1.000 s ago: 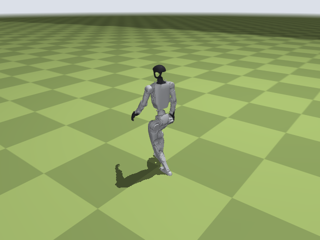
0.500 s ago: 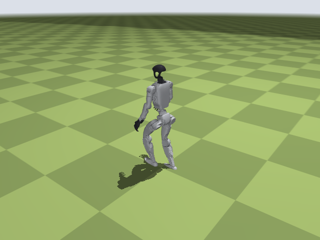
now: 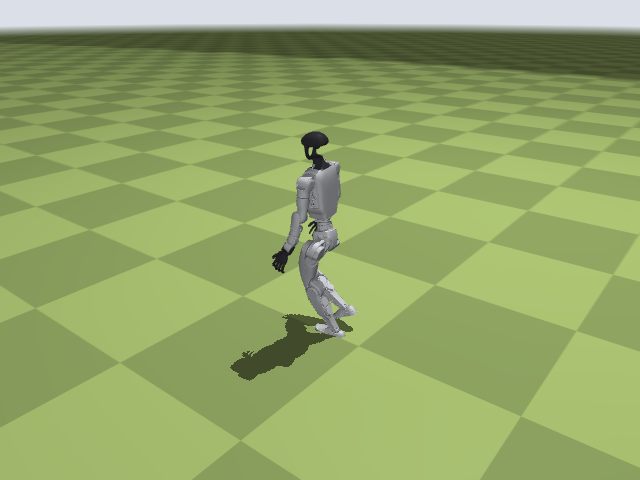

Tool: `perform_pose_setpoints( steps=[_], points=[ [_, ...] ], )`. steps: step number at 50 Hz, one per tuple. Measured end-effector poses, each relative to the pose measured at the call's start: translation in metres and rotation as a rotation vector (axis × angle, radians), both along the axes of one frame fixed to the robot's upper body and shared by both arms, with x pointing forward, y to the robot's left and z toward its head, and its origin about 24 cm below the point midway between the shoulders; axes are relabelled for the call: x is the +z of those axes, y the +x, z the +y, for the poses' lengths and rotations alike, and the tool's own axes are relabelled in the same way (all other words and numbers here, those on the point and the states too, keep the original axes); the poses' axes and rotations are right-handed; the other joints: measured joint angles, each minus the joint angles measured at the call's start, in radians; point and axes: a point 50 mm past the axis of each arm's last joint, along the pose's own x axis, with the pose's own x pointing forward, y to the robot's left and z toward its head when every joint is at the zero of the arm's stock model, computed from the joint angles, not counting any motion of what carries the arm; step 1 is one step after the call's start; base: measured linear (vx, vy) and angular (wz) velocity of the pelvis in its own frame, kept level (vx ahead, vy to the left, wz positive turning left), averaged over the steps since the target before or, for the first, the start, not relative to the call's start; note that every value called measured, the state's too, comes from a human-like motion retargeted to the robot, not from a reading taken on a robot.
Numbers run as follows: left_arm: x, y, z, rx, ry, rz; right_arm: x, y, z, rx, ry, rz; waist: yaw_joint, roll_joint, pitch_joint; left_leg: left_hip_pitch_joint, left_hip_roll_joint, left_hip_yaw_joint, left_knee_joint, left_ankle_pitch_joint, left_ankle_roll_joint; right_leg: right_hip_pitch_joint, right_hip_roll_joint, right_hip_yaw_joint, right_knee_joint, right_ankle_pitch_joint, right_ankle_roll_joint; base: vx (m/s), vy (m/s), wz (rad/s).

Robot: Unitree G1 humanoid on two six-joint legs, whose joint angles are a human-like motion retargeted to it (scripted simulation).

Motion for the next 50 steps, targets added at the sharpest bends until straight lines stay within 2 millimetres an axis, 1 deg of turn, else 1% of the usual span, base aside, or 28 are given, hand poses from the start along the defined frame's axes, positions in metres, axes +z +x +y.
perform_pose_setpoints(
  steps=[2,4,8,9,11,13,15,16,17,18,20,22,23,25,26,28,30,32,35,37,40,42,43,45,47,48,49,50],
  points=[
    [0.006,0.02,-0.006,-0.051,0.011,-0.047,0.001,0.002,-0.005,-0.016,-0.023,0.002,0.017,0.057,0.033,0.112,0.062,-0.057,-0.059,-0.029,-0.011,-0.03,0.049,-0.03,-0.153,-0.021,-0.017,0.58,-0.1,0.12],
    [0.01,0.032,-0.012,-0.107,0.018,-0.082,-0.002,-0.004,-0.008,-0.033,-0.033,0.027,0.025,0.089,0.046,0.166,0.101,-0.088,-0.056,-0.066,-0.019,-0.058,0.1,-0.026,-0.322,-0.022,-0.002,0.57,-0.12,0.21],
    [0.017,0.051,-0.023,-0.22,0.032,-0.141,-0.006,-0.016,-0.014,-0.071,-0.045,0.07,0.053,0.163,0.025,0.188,0.203,-0.118,-0.003,-0.145,-0.042,-0.077,0.25,0.015,-0.707,0.021,0.048,0.58,-0.13,0.16],
    [0.017,0.052,-0.026,-0.235,0.032,-0.145,-0.007,-0.02,-0.016,-0.081,-0.047,0.079,0.053,0.169,0.019,0.188,0.218,-0.109,0.032,-0.162,-0.048,-0.084,0.27,0.03,-0.731,0.027,0.054,0.55,-0.15,0.39],
    [0.016,0.05,-0.028,-0.246,0.029,-0.142,-0.008,-0.027,-0.018,-0.102,-0.051,0.093,0.05,0.175,0.006,0.19,0.24,-0.089,0.119,-0.19,-0.059,-0.094,0.297,0.051,-0.704,0.038,0.059,0.58,-0.18,0.52],
    [0.012,0.042,-0.03,-0.235,0.02,-0.119,-0.009,-0.034,-0.02,-0.122,-0.057,0.1,0.054,0.181,-0.009,0.184,0.268,-0.074,0.232,-0.196,-0.071,-0.092,0.326,0.055,-0.631,0.057,0.048,0.61,-0.22,0.41],
    [0.006,0.029,-0.03,-0.211,0.01,-0.082,-0.009,-0.038,-0.023,-0.14,-0.069,0.095,0.055,0.192,-0.023,0.169,0.328,-0.036,0.379,-0.158,-0.087,-0.078,0.351,0.04,-0.553,0.055,0.024,0.62,-0.24,0.39],
    [0.004,0.026,-0.028,-0.19,-0.002,-0.066,-0.007,-0.035,-0.028,-0.145,-0.086,0.074,0.066,0.265,-0.009,0.15,0.439,-0.042,0.503,-0.124,-0.115,-0.012,0.416,-0.022,-0.611,0.068,-0.007,0.63,-0.24,0.19],
    [0.003,0.022,-0.027,-0.174,-0.013,-0.051,-0.004,-0.032,-0.033,-0.15,-0.1,0.054,0.077,0.323,0.001,0.124,0.534,-0.044,0.624,-0.076,-0.138,0.039,0.47,-0.07,-0.654,0.074,-0.036,0.59,-0.24,0.05],
    [0.001,0.019,-0.028,-0.169,-0.021,-0.038,-0.002,-0.029,-0.036,-0.152,-0.111,0.034,0.088,0.351,0.004,0.081,0.598,-0.037,0.734,0.001,-0.148,0.062,0.501,-0.093,-0.666,0.067,-0.062,0.56,-0.23,0.17],
    [0.001,0.018,-0.03,-0.169,-0.032,-0.03,0.004,-0.021,-0.042,-0.152,-0.133,-0.01,0.111,0.388,0.005,-0.029,0.713,-0.022,0.927,0.11,-0.127,0.112,0.543,-0.128,-0.703,0.046,-0.104,0.54,-0.23,0.33],
    [0.001,0.02,-0.032,-0.169,-0.035,-0.038,0.008,-0.014,-0.045,-0.142,-0.151,-0.041,0.137,0.389,0.007,-0.129,0.778,0.005,1.053,0.099,-0.071,0.152,0.553,-0.145,-0.692,0.001,-0.129,0.56,-0.2,0.58],
    [0.004,0.027,-0.032,-0.17,-0.035,-0.059,0.013,-0.005,-0.049,-0.141,-0.16,-0.067,0.148,0.383,0.01,-0.194,0.785,0.005,1.085,0.085,-0.048,0.193,0.548,-0.15,-0.734,-0.009,-0.137,0.58,-0.18,0.84],
    [0.008,0.035,-0.031,-0.158,-0.035,-0.093,0.019,0.007,-0.052,-0.134,-0.167,-0.103,0.172,0.367,0.017,-0.293,0.772,0.028,1.095,0.02,-0.017,0.262,0.537,-0.158,-0.769,-0.042,-0.144,0.59,-0.13,0.86],
    [0.01,0.037,-0.03,-0.146,-0.035,-0.109,0.021,0.013,-0.051,-0.13,-0.164,-0.121,0.184,0.356,0.023,-0.33,0.755,0.048,1.061,-0.012,-0.014,0.295,0.529,-0.161,-0.778,-0.061,-0.144,0.6,-0.07,0.78],
    [0.013,0.04,-0.026,-0.118,-0.034,-0.136,0.027,0.025,-0.05,-0.122,-0.154,-0.157,0.203,0.335,0.035,-0.391,0.715,0.087,0.953,-0.059,-0.022,0.363,0.508,-0.165,-0.801,-0.099,-0.144,0.62,-0.04,0.78],
    [0.014,0.041,-0.022,-0.082,-0.031,-0.152,0.033,0.038,-0.047,-0.108,-0.141,-0.194,0.216,0.315,0.044,-0.434,0.678,0.131,0.786,-0.08,-0.045,0.426,0.483,-0.169,-0.831,-0.136,-0.144,0.64,0.0,0.83],
    [0.014,0.039,-0.017,-0.04,-0.027,-0.155,0.038,0.05,-0.043,-0.085,-0.131,-0.228,0.217,0.294,0.041,-0.461,0.635,0.174,0.568,-0.07,-0.078,0.471,0.45,-0.18,-0.862,-0.168,-0.14,0.65,0.04,0.92],
    [0.013,0.035,-0.009,0.025,-0.016,-0.143,0.045,0.066,-0.035,-0.041,-0.123,-0.266,0.196,0.252,0.018,-0.462,0.539,0.237,0.207,-0.027,-0.114,0.507,0.389,-0.205,-0.869,-0.206,-0.12,0.62,0.08,0.98],
    [0.009,0.025,-0.006,0.056,-0.013,-0.117,0.045,0.067,-0.031,-0.026,-0.115,-0.268,0.199,0.248,0.008,-0.494,0.535,0.26,0.18,-0.031,-0.122,0.509,0.376,-0.221,-0.801,-0.225,-0.107,0.59,0.1,0.68],
    [0.005,0.011,-0.001,0.117,-0.015,-0.075,0.044,0.067,-0.026,-0.012,-0.097,-0.261,0.199,0.215,-0.017,-0.489,0.498,0.301,0.182,0.005,-0.092,0.51,0.331,-0.211,-0.694,-0.227,-0.075,0.68,0.13,0.63],
    [0.001,-0.002,0.004,0.157,-0.023,-0.038,0.038,0.061,-0.022,-0.01,-0.073,-0.229,0.188,0.168,-0.023,-0.454,0.44,0.328,0.206,0.039,-0.052,0.513,0.269,-0.189,-0.583,-0.188,-0.031,0.71,0.14,0.94],
    [0.0,-0.008,0.009,0.178,-0.028,-0.02,0.034,0.056,-0.018,-0.009,-0.049,-0.207,0.17,0.116,-0.013,-0.4,0.37,0.353,0.172,0.066,-0.025,0.52,0.207,-0.165,-0.504,-0.157,0.007,0.69,0.13,1.24],
    [-0.004,-0.022,0.011,0.212,-0.049,0.015,0.025,0.045,-0.015,-0.006,-0.012,-0.155,0.144,0.066,-0.008,-0.358,0.285,0.361,0.19,0.065,0.017,0.497,0.138,-0.133,-0.337,0.01,0.08,0.65,0.1,1.24],
    [-0.005,-0.027,0.014,0.225,-0.069,0.031,0.019,0.037,-0.011,0.006,0.034,-0.108,0.113,0.02,0.005,-0.284,0.187,0.349,0.135,0.069,0.05,0.431,0.077,-0.081,-0.162,0.206,0.134,0.61,0.07,1.07],
    [-0.005,-0.028,0.015,0.219,-0.073,0.034,0.017,0.035,-0.01,0.014,0.047,-0.089,0.1,0.009,0.011,-0.25,0.154,0.335,0.117,0.064,0.059,0.396,0.058,-0.065,-0.091,0.263,0.138,0.61,0.04,0.91],
    [-0.005,-0.029,0.014,0.205,-0.074,0.04,0.015,0.03,-0.008,0.021,0.055,-0.07,0.087,0.004,0.015,-0.227,0.132,0.324,0.122,0.049,0.063,0.363,0.038,-0.055,-0.031,0.274,0.128,0.61,0.03,0.83],
    [-0.006,-0.03,0.012,0.188,-0.074,0.048,0.012,0.025,-0.007,0.028,0.06,-0.051,0.074,0.0,0.018,-0.209,0.115,0.313,0.14,0.03,0.064,0.329,0.017,-0.048,0.025,0.263,0.111,0.61,0.05,0.69]
  ],
)
